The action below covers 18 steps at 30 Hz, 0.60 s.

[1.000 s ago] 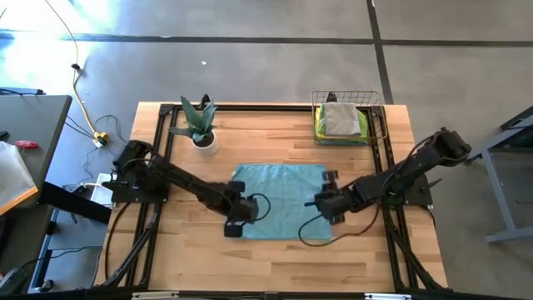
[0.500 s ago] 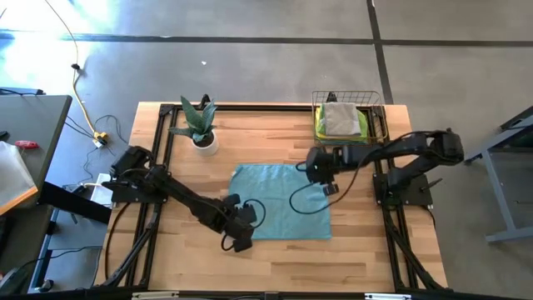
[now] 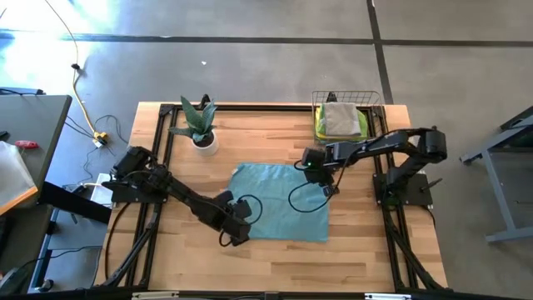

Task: Fold microfiber towels
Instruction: Fold the blue towel

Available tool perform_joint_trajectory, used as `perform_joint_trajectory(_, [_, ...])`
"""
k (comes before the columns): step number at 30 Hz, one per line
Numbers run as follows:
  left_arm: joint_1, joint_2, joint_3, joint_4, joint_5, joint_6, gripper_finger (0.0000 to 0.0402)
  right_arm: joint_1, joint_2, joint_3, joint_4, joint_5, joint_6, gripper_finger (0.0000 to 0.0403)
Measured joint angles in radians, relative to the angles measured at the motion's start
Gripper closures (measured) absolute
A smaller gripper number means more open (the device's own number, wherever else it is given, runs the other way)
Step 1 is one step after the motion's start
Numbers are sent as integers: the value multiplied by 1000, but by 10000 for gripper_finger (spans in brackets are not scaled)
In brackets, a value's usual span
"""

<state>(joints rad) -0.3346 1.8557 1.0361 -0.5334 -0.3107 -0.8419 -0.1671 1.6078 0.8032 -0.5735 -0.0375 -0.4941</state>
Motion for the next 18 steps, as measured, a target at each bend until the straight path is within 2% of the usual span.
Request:
perform_joint_trajectory(5, [47,-1,-4,-65,-4,106,337,49,2,4,-84,-43,154,272])
perform_joint_trajectory(9, [108,0,-4,-108,-60,223,337,125,-15,-1,-110,-50,315,272])
perform_joint_trajectory(13, [185,3,-7,-109,-134,377,337,216,-19,-1,-73,-54,550,272])
perform_joint_trajectory(18, [295,9,-12,-98,-234,598,337,323,-19,-1,60,-52,856,272])
